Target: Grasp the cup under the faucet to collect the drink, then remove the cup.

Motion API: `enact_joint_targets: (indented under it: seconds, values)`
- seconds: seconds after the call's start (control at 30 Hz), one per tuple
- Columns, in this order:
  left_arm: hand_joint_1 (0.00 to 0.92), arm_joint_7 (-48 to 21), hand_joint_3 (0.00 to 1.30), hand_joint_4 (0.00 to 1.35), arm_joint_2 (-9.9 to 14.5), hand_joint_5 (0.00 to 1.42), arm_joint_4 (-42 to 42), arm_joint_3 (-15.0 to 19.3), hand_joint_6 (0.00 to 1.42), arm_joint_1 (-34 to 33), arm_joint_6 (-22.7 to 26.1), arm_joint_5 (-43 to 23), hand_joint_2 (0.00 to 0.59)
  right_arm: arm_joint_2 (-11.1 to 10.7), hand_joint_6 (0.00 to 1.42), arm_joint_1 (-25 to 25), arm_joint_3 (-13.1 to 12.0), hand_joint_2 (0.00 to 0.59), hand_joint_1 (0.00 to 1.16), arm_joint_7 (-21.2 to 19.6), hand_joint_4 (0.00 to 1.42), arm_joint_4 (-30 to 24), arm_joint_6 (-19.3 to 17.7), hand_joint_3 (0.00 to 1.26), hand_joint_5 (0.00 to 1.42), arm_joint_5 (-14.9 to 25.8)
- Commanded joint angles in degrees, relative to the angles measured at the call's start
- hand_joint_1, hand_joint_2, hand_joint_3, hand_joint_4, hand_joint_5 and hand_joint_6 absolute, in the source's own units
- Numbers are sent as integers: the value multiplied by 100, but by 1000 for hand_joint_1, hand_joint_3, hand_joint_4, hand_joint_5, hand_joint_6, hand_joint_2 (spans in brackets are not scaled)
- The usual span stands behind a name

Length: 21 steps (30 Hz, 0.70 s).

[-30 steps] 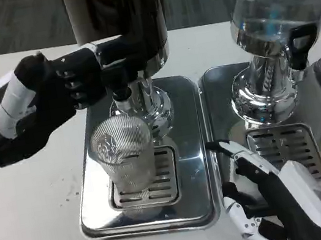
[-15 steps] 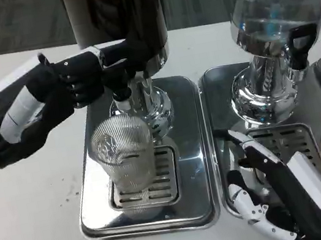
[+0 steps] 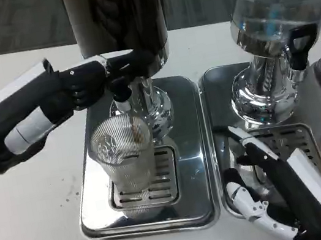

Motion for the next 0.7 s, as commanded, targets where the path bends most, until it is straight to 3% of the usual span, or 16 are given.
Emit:
enact_joint_targets:
  seconds: [0.03,0.43,0.7]
  values:
    - [0,-79,195,76,73,97,-147,-136,68,102,-157,115,64,4,227,-45,-27,493,446,29,78,77,-120,143,73,65]
    - [0,14,195,83,182,98,-158,-212,70,118,-735,320,65,15,212,-166,-8,451,454,132,67,152,-113,128,62,160]
    - [0,138,195,85,199,98,-147,-249,72,156,-728,250,66,-35,168,-644,97,291,516,816,66,314,-9,59,61,558]
